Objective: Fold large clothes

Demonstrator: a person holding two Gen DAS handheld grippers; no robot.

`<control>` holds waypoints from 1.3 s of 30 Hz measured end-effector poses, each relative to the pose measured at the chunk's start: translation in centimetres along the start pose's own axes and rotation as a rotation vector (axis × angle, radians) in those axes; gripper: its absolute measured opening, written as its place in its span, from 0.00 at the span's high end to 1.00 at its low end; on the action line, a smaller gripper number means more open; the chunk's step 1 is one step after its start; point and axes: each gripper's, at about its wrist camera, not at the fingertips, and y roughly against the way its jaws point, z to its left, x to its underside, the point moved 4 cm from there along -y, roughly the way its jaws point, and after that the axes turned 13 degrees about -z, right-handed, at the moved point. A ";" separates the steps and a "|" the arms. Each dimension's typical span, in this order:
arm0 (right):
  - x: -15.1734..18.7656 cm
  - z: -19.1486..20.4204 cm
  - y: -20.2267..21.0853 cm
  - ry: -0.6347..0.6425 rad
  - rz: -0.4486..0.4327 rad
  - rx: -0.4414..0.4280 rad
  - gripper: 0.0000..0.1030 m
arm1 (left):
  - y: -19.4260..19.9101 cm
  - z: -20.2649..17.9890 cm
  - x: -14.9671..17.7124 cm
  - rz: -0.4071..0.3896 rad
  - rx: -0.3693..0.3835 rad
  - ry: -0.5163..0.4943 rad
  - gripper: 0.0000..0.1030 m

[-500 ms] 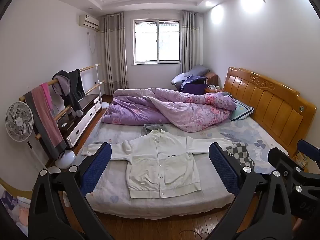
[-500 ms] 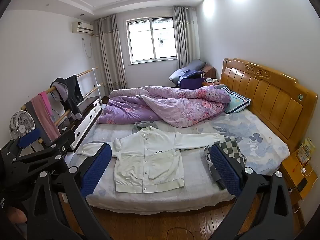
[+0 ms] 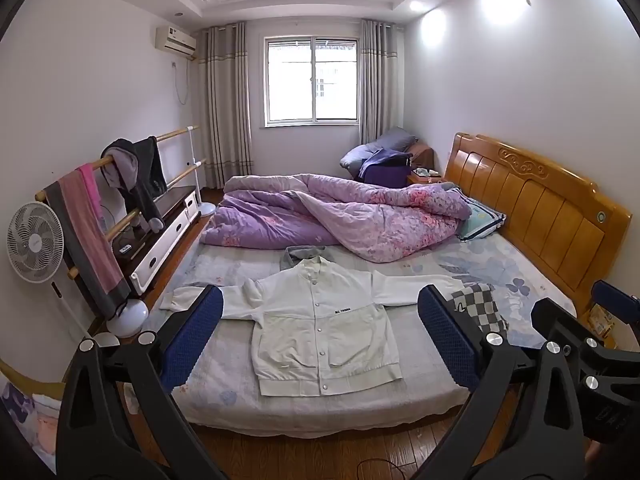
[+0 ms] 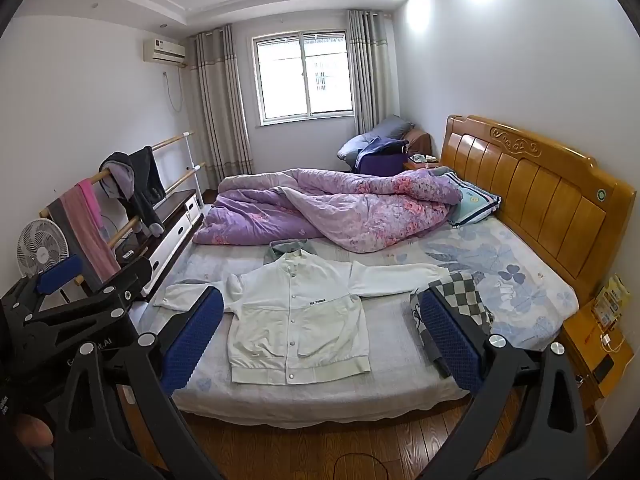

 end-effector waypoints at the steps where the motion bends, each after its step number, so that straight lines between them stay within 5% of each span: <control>1: 0.1 -0.2 -0.2 0.000 0.000 0.000 0.08 | 0.0 -0.1 0.1 0.000 0.000 0.000 0.05; 28: 1.3 3.0 -1.6 0.015 0.006 0.012 0.08 | -2.0 1.3 2.5 0.016 0.012 -0.003 0.05; 39: 2.3 7.7 -2.3 0.021 0.006 0.023 0.08 | -2.0 7.9 3.3 0.035 0.009 0.004 0.05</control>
